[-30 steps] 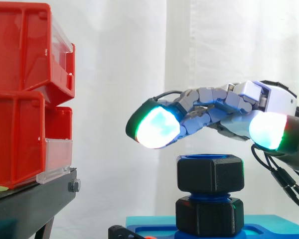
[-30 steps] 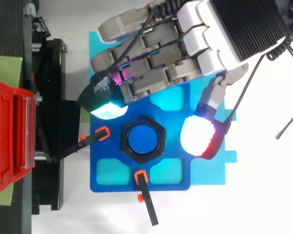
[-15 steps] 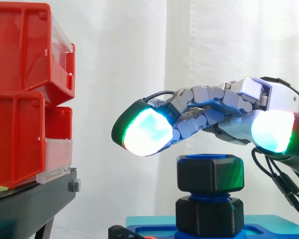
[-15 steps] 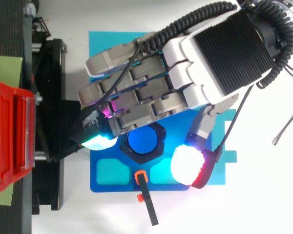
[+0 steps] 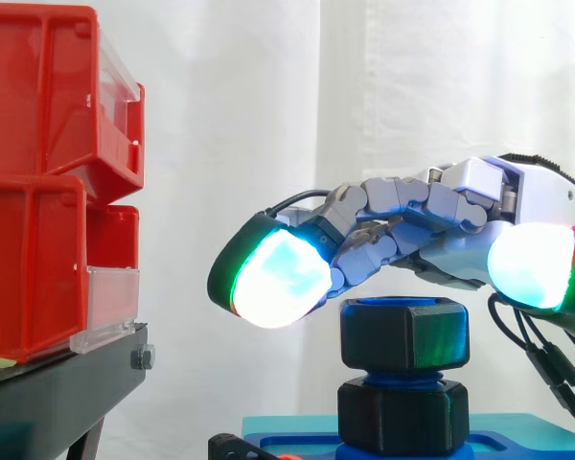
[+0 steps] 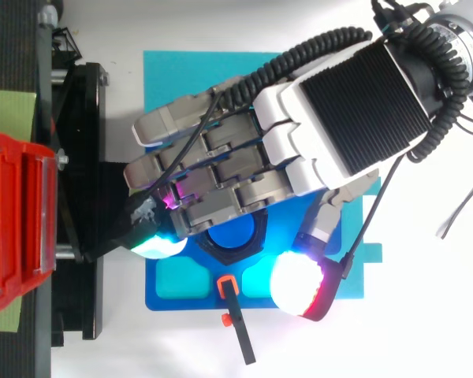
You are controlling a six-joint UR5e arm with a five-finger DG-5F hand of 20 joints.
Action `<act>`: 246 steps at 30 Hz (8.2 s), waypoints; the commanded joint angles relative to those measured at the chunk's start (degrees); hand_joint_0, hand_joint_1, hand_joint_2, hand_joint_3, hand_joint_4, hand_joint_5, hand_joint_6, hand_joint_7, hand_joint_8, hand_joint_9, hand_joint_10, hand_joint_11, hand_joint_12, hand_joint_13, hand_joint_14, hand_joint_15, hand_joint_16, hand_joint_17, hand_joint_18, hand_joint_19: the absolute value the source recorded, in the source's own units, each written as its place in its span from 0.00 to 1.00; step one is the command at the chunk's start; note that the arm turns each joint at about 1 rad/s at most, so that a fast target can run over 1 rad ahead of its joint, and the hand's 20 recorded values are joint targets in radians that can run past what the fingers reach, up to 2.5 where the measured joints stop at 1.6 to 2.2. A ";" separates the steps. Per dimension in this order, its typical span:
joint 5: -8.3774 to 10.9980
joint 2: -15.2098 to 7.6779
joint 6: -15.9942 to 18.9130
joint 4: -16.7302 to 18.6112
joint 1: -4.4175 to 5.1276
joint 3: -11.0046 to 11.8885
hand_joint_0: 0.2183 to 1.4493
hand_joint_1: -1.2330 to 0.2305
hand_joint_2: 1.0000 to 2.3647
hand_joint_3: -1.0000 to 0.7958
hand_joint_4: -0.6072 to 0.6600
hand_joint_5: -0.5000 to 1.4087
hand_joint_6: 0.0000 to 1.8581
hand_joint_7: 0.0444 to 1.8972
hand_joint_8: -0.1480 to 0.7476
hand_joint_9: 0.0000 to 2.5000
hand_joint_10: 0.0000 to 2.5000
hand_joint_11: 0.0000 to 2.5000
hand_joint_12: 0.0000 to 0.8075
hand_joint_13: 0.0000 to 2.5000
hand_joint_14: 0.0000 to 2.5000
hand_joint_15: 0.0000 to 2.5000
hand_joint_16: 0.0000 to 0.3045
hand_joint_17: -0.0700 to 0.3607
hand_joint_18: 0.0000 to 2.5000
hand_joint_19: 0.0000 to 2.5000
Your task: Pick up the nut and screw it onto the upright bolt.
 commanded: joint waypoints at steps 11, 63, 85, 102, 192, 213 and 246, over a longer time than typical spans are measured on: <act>-0.24 -0.02 0.03 -0.95 -0.88 0.00 0.22 0.75 0.00 0.28 0.66 0.25 0.27 0.55 0.40 0.26 0.00 0.00 0.26 0.22 0.00 0.00 0.06 0.26 0.09 0.00; -2.96 -0.02 2.49 2.91 -2.91 -0.44 0.23 0.72 0.00 0.28 0.66 0.23 0.27 0.46 0.41 0.34 0.00 0.00 0.24 0.28 0.00 0.00 0.06 0.25 0.16 0.00; -1.38 -0.02 2.05 4.41 -0.97 -1.41 0.23 0.72 0.00 0.28 0.64 0.22 0.27 0.39 0.40 0.31 0.00 0.00 0.25 0.28 0.00 0.00 0.07 0.27 0.17 0.00; -2.17 -0.02 2.05 4.15 -2.20 -1.49 0.23 0.71 0.00 0.28 0.67 0.23 0.27 0.47 0.41 0.32 0.00 0.00 0.25 0.29 0.00 0.00 0.06 0.26 0.17 0.00; -0.32 -0.99 -3.48 7.31 -0.88 -2.28 0.24 0.70 0.00 0.28 0.67 0.24 0.27 0.58 0.43 0.33 0.00 0.00 0.22 0.29 0.00 0.00 0.04 0.23 0.17 0.00; -3.14 -0.99 -0.67 8.72 -3.17 -1.41 0.24 0.70 0.00 0.28 0.61 0.26 0.27 0.72 0.43 0.35 0.00 0.00 0.20 0.32 0.00 0.00 0.04 0.22 0.20 0.00; -1.73 -1.08 -0.23 8.45 -0.18 0.44 0.24 0.71 0.00 0.28 0.65 0.23 0.27 0.41 0.41 0.36 0.00 0.00 0.22 0.32 0.00 0.00 0.05 0.24 0.19 0.00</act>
